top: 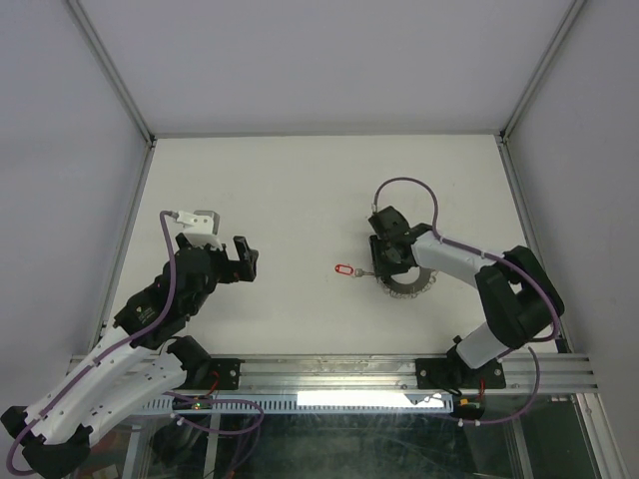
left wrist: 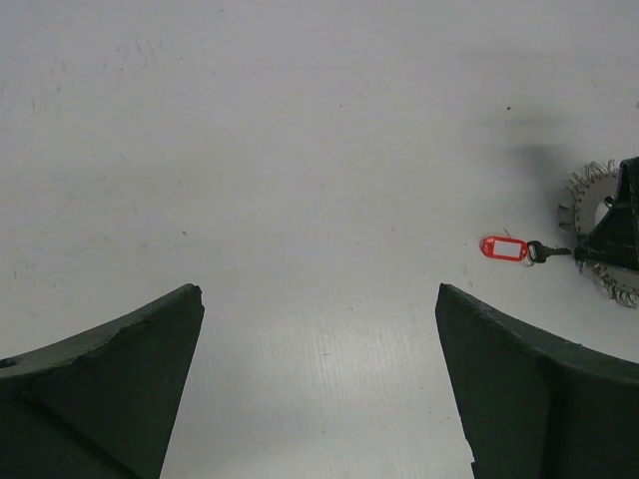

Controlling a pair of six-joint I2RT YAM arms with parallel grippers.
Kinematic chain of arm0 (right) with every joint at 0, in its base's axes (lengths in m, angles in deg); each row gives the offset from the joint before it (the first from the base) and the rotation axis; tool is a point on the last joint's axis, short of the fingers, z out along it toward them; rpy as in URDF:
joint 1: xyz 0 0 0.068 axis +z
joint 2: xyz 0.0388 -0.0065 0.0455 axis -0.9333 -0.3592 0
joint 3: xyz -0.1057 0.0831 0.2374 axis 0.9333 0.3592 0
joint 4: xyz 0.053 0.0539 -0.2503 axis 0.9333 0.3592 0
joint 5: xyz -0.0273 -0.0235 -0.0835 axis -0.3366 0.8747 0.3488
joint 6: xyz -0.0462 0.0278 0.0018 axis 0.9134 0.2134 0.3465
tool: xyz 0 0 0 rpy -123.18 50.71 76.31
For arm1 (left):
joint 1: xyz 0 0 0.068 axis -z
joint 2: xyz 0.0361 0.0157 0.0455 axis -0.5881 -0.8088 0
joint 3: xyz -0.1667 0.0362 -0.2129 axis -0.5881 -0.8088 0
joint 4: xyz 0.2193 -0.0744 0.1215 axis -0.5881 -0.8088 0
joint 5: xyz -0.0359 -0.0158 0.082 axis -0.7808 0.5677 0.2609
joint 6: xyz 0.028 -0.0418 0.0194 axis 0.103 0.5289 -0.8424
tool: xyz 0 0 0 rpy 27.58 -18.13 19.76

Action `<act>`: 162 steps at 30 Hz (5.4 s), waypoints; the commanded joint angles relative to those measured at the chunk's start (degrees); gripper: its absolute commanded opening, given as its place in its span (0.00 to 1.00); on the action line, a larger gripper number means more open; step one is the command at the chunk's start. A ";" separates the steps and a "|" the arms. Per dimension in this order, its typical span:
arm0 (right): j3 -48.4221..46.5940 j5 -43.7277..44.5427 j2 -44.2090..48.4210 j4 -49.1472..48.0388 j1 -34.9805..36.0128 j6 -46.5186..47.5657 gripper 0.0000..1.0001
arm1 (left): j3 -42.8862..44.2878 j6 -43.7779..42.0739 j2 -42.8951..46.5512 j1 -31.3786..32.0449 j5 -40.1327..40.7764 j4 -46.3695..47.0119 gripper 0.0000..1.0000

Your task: Put the keys on the keyring

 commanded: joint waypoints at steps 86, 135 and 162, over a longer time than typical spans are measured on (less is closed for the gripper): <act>11.91 -3.48 46.22 -14.90 30.29 31.43 0.00 | 2.46 3.98 -8.23 0.19 -20.37 27.55 0.99; 9.71 -16.21 53.98 -26.51 30.25 42.14 0.00 | -16.61 -28.45 -10.88 9.99 -51.04 76.16 0.37; -12.97 -16.43 26.75 8.02 8.24 1.07 0.00 | -15.32 -29.13 -5.84 10.36 -37.14 65.42 0.43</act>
